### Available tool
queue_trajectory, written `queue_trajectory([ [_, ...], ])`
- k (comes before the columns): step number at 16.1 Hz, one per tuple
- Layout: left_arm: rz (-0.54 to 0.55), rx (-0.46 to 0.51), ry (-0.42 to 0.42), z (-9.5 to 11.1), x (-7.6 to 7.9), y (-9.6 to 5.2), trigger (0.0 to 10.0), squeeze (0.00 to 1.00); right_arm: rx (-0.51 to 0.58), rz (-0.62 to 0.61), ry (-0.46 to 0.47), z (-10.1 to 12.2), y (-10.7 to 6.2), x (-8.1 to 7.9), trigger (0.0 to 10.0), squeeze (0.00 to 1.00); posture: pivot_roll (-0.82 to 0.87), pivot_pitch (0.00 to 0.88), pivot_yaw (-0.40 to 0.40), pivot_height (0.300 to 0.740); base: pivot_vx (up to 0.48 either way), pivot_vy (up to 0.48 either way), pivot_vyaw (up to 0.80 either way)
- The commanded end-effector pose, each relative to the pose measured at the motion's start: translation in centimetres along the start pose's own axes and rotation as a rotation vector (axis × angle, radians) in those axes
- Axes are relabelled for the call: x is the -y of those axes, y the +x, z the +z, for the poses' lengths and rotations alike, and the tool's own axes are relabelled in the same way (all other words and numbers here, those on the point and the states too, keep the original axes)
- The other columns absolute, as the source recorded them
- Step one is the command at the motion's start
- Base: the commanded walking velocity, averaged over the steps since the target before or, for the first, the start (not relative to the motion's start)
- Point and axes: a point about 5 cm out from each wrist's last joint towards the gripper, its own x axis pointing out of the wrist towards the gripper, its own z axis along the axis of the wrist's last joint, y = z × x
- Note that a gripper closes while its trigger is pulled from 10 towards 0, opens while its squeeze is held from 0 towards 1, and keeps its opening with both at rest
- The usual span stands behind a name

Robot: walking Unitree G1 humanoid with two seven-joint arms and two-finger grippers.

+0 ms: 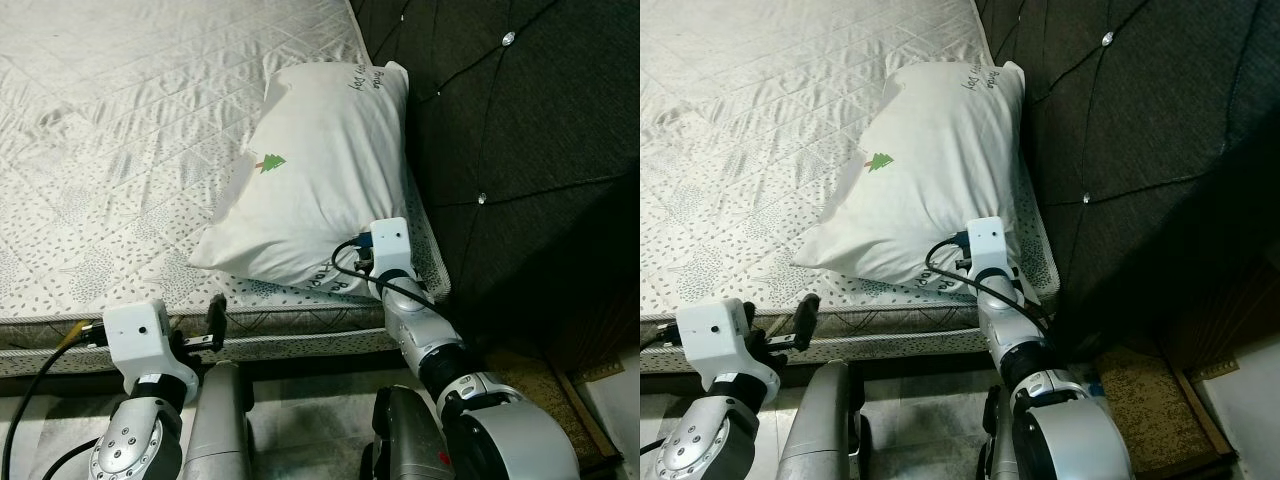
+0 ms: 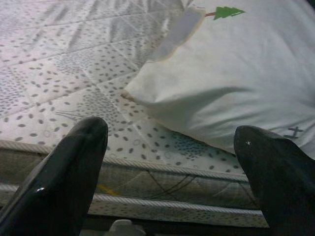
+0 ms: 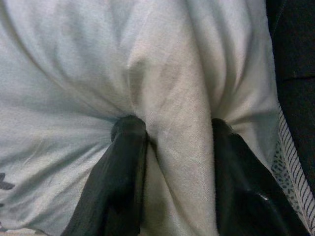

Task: Clean up the room

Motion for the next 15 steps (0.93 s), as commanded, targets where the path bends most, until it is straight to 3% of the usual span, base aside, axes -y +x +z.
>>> queue_trajectory([
  [1,-0.041,-0.029,-0.006,-0.4,0.5,-0.2,10.0,0.00,-0.034,-0.008,0.036,-0.8,-0.1,0.3,0.0,0.00,0.13,0.206,-0.039,0.590,0.000,0.000,0.00],
  [3,-0.053,-0.033,0.000,-0.5,0.8,-0.3,10.0,0.00,-0.044,0.009,0.044,-0.9,-0.1,0.1,0.0,0.00,0.13,0.207,-0.038,0.590,0.000,0.000,0.00],
  [8,-0.053,-0.028,0.005,-0.3,0.6,-0.3,10.0,0.00,0.002,-0.028,0.025,0.7,0.4,1.5,0.0,0.00,0.14,0.210,-0.041,0.590,0.000,0.000,0.00],
  [11,-0.051,-0.025,0.005,-0.3,0.7,-0.4,10.0,0.00,0.046,-0.050,-0.018,2.7,1.0,3.9,0.0,0.00,0.14,0.209,-0.043,0.590,0.000,0.000,0.00],
  [15,-0.077,-0.025,-0.001,-0.4,1.3,-0.4,10.0,0.00,0.122,-0.098,-0.162,6.9,1.1,9.7,0.0,0.00,0.13,0.206,-0.036,0.590,0.000,0.000,0.00],
])
